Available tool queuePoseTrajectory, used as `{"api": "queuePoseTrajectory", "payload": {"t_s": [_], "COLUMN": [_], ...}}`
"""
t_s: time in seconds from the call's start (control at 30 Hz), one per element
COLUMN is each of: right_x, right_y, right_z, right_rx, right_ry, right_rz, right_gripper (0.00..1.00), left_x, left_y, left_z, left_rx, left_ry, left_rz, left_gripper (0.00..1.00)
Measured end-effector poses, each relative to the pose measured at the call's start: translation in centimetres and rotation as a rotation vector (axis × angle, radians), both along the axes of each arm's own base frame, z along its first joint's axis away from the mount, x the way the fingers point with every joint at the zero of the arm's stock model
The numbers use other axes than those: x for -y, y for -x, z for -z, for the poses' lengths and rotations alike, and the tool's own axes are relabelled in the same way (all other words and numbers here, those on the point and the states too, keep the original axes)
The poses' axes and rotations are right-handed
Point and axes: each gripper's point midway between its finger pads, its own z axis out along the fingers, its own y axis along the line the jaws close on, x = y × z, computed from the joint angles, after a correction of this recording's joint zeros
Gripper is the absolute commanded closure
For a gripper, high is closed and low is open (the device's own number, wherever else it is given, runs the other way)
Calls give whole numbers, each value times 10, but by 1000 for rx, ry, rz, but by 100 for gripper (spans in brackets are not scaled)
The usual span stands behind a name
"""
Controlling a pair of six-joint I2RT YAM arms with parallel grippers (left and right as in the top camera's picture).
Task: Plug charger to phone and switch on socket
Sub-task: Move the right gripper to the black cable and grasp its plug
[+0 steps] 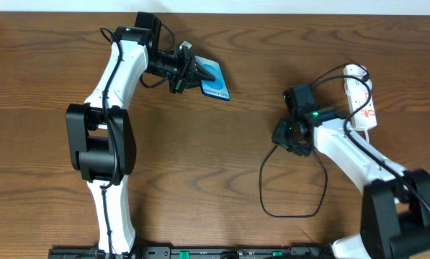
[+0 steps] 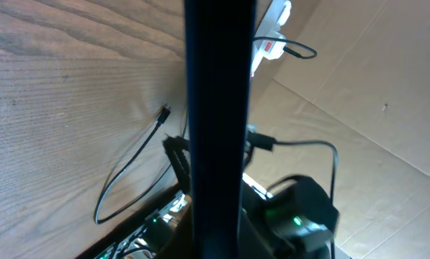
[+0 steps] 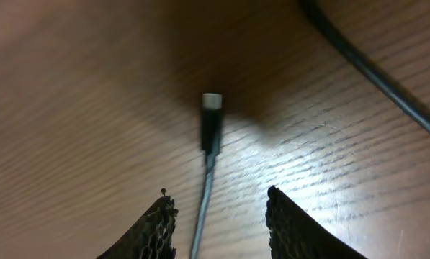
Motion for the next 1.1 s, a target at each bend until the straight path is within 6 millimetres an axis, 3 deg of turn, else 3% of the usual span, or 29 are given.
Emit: {"api": "queuePoseTrajectory", "payload": {"t_s": [0.1,0.17,0.83,1.1], "right_x": [0,0,0,-1], "right_y": [3,3,-8,-12], "right_z": [23,27,27,27], "right_rx": [-58,-65,-16,2], "right_ry": [8,6,10,2], "right_rz": [24,28,53,62], "right_gripper": [61,60,73,84], "left_x": [0,0,0,0], "left_y": [0,0,0,0], "left_z": [0,0,0,0], "left_rx": [0,0,0,0], "left_ry": [0,0,0,0], "left_rz": [0,0,0,0], "left_gripper": [93,93,93,93]}}
